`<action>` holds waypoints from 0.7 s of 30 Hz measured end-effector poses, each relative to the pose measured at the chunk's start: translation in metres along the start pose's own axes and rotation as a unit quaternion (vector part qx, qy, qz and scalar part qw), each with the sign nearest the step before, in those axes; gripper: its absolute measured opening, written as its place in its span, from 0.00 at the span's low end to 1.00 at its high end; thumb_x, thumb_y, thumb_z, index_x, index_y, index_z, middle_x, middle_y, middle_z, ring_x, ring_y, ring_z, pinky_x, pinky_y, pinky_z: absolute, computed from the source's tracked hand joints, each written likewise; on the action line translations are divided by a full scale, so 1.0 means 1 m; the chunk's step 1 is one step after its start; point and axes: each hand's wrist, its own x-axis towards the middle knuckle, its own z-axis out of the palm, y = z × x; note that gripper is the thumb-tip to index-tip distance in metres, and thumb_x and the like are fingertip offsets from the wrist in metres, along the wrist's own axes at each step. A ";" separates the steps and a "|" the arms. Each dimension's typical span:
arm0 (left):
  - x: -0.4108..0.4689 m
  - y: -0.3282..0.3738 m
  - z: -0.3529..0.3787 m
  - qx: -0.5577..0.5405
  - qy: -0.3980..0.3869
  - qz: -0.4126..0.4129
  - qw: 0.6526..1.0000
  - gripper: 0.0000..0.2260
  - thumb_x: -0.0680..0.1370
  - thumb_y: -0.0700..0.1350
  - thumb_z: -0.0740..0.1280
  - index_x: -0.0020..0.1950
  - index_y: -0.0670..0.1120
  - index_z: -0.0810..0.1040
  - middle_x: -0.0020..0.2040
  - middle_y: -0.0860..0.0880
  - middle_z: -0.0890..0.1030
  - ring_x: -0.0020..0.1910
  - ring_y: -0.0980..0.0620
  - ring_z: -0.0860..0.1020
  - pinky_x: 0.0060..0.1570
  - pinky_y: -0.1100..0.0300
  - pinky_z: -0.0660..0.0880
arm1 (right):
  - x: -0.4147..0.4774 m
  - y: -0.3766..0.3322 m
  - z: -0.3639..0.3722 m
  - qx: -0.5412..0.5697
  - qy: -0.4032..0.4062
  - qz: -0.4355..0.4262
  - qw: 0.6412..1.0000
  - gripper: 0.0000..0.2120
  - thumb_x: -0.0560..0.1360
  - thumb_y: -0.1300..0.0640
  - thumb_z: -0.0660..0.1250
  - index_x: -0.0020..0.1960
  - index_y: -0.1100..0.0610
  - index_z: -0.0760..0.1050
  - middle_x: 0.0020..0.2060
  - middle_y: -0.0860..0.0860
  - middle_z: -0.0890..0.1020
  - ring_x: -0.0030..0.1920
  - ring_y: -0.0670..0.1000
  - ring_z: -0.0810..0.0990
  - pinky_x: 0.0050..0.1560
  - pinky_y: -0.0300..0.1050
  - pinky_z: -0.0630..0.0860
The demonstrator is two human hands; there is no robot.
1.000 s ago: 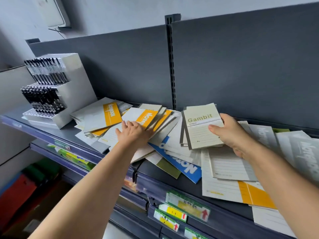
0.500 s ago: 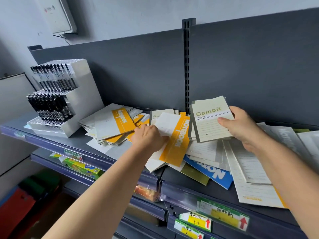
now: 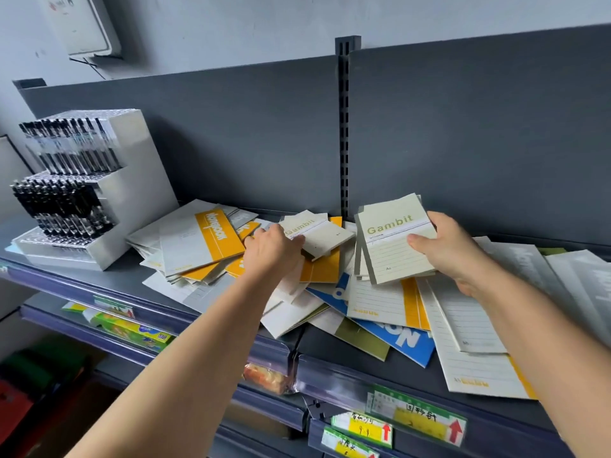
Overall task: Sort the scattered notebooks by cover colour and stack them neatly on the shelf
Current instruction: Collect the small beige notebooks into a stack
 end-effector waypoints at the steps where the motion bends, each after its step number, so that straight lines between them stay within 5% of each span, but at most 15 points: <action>1: 0.004 0.001 0.000 0.008 -0.026 0.007 1.000 0.28 0.78 0.65 0.55 0.73 0.51 0.65 0.70 0.42 0.69 0.69 0.40 0.65 0.61 0.47 0.67 | 0.000 0.003 0.002 -0.013 -0.007 0.007 1.000 0.15 0.78 0.59 0.64 0.65 0.53 0.71 0.56 0.50 0.81 0.55 0.54 0.80 0.57 0.55 0.77; 5: 0.005 0.015 0.001 0.063 -0.081 0.008 0.995 0.38 0.71 0.77 0.47 0.75 0.58 0.60 0.75 0.44 0.63 0.75 0.38 0.56 0.67 0.40 0.58 | -0.001 0.011 0.007 -0.058 -0.023 0.020 0.998 0.14 0.78 0.58 0.64 0.63 0.52 0.73 0.56 0.49 0.81 0.55 0.54 0.80 0.59 0.55 0.76; 11: 0.026 0.003 -0.009 0.034 -0.122 -0.012 0.992 0.51 0.58 0.77 0.65 0.75 0.54 0.58 0.72 0.45 0.68 0.71 0.39 0.62 0.67 0.40 0.63 | 0.000 0.014 0.010 -0.074 -0.041 0.035 0.996 0.15 0.79 0.62 0.62 0.66 0.55 0.72 0.59 0.51 0.80 0.57 0.55 0.78 0.58 0.51 0.75; 16: 0.041 -0.005 -0.030 0.000 -0.102 0.014 0.995 0.33 0.71 0.48 0.73 0.72 0.43 0.62 0.59 0.44 0.76 0.54 0.44 0.75 0.47 0.55 0.76 | 0.006 0.009 0.020 0.000 0.042 0.009 0.999 0.17 0.80 0.61 0.61 0.67 0.53 0.70 0.58 0.49 0.79 0.57 0.54 0.78 0.56 0.53 0.77; 21: 0.031 0.004 -0.008 -0.074 -0.118 -0.026 0.990 0.40 0.67 0.62 0.75 0.71 0.47 0.63 0.66 0.43 0.72 0.64 0.41 0.71 0.58 0.48 0.75 | 0.006 -0.001 0.038 0.064 0.038 0.011 0.997 0.15 0.79 0.61 0.61 0.66 0.54 0.71 0.57 0.50 0.80 0.56 0.51 0.79 0.47 0.44 0.77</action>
